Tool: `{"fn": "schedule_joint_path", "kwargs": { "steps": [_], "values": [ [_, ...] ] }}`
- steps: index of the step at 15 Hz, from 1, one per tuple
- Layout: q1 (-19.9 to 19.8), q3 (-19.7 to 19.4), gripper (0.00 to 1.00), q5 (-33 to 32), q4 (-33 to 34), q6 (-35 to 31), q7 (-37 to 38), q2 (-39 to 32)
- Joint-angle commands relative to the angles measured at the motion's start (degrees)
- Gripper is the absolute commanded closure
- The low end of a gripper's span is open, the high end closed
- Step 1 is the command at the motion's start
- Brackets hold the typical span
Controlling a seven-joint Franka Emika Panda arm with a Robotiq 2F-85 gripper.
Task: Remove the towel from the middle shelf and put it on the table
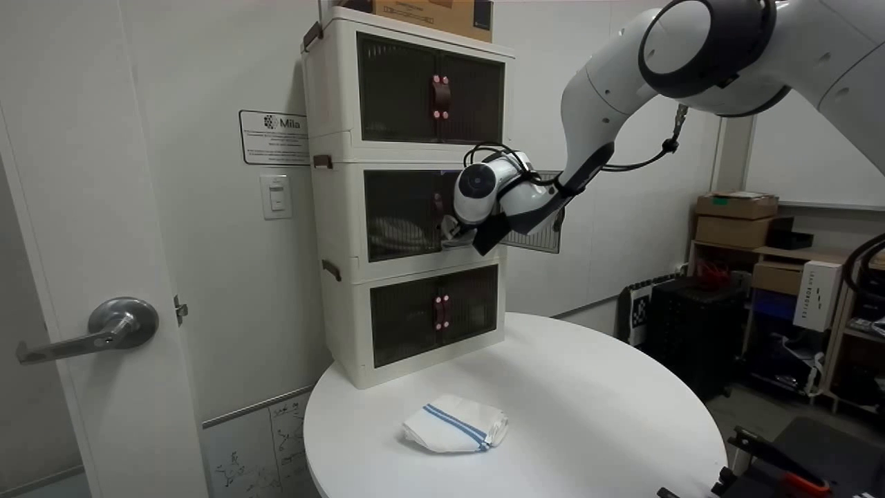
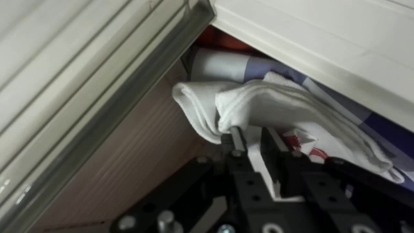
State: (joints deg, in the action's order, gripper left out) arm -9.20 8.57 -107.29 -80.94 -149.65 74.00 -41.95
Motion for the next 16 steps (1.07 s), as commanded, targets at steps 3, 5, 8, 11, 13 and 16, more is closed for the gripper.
{"fn": "schedule_joint_path", "kwargs": {
  "steps": [3, 5, 8, 11, 13, 16],
  "values": [
    [-1.8, 0.9, 0.71, 5.1, 2.1, -4.8, -5.7, -2.0],
    [-2.1, 1.0, 0.64, 7.8, 2.3, -5.7, -8.0, -2.3],
    [-2.4, 1.1, 0.43, 10.8, 2.9, -6.4, -10.9, -3.0],
    [-2.2, 1.2, 0.19, 12.3, 4.6, -6.4, -12.2, -4.1],
    [-2.2, 1.2, 0.56, 12.8, 5.7, -6.5, -12.7, -4.6],
    [-2.1, 1.3, 0.62, 13.4, 6.8, -6.7, -13.4, -5.4]
  ]
}}
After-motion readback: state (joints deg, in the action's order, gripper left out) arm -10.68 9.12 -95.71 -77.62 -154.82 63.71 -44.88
